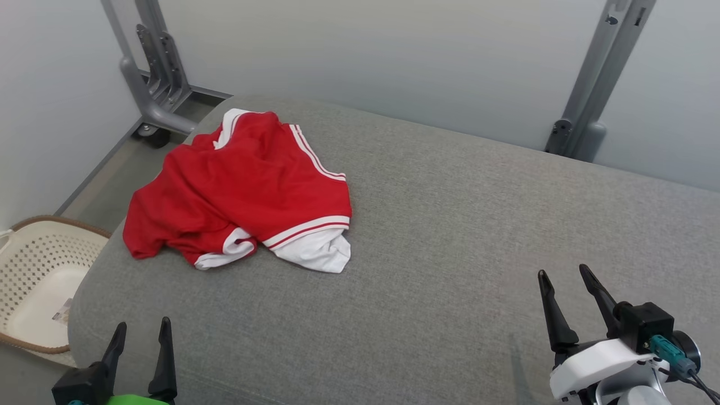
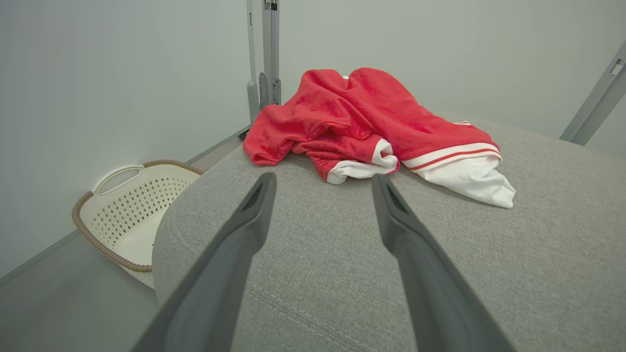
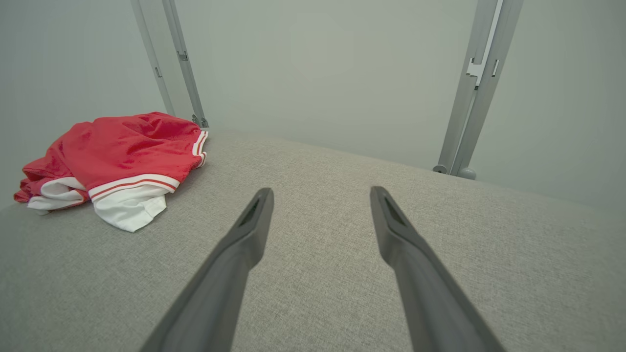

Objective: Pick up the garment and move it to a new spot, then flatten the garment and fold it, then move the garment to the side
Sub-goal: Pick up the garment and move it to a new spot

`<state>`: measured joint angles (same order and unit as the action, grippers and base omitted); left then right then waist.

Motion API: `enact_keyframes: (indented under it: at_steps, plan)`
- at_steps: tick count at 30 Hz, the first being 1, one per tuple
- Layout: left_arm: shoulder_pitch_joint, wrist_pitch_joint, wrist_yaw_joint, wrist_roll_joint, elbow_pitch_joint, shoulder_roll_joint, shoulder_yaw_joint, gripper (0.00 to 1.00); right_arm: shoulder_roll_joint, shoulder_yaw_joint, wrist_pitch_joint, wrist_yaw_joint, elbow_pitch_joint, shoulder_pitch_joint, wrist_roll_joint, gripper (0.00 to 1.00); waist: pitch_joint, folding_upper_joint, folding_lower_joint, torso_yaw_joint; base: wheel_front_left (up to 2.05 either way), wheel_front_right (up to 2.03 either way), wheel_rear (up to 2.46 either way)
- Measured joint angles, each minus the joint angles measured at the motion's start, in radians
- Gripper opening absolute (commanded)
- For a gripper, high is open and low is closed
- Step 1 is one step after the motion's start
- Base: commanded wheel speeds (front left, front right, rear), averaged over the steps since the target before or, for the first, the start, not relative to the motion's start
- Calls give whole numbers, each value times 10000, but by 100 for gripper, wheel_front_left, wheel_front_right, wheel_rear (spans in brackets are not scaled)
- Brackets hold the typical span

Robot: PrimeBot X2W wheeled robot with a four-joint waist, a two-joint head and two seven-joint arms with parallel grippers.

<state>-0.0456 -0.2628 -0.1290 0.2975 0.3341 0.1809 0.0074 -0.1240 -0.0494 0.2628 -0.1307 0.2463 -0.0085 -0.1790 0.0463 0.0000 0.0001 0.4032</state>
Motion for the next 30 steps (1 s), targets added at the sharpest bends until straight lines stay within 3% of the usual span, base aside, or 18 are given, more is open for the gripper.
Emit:
enact_keyframes:
  at_steps: [7, 15, 23, 30]
  plan:
    - [457, 322, 0, 389, -33, 69, -700, 100, -109, -125, 0, 0, 44, -81, 4, 100, -193, 0, 0, 437, 0, 0, 0]
    - [3250, 2151, 0, 1383, 81, 895, -2368, 100, -679, -167, 0, 0, -265, -1127, 98, 100, -1142, 0, 0, 338, 0, 0, 0]
    - [6222, 3582, 0, 2997, 694, 1643, -4550, 100, -966, -368, 0, 0, -374, -2326, 117, 100, -2799, 0, 0, -183, 0, 0, 0]
    - [7631, 4803, -2, 4474, 1831, 2036, -6123, 100, -1022, -474, 0, 0, -477, -3036, 125, 100, -4334, 0, 1, -971, 0, 0, 0]
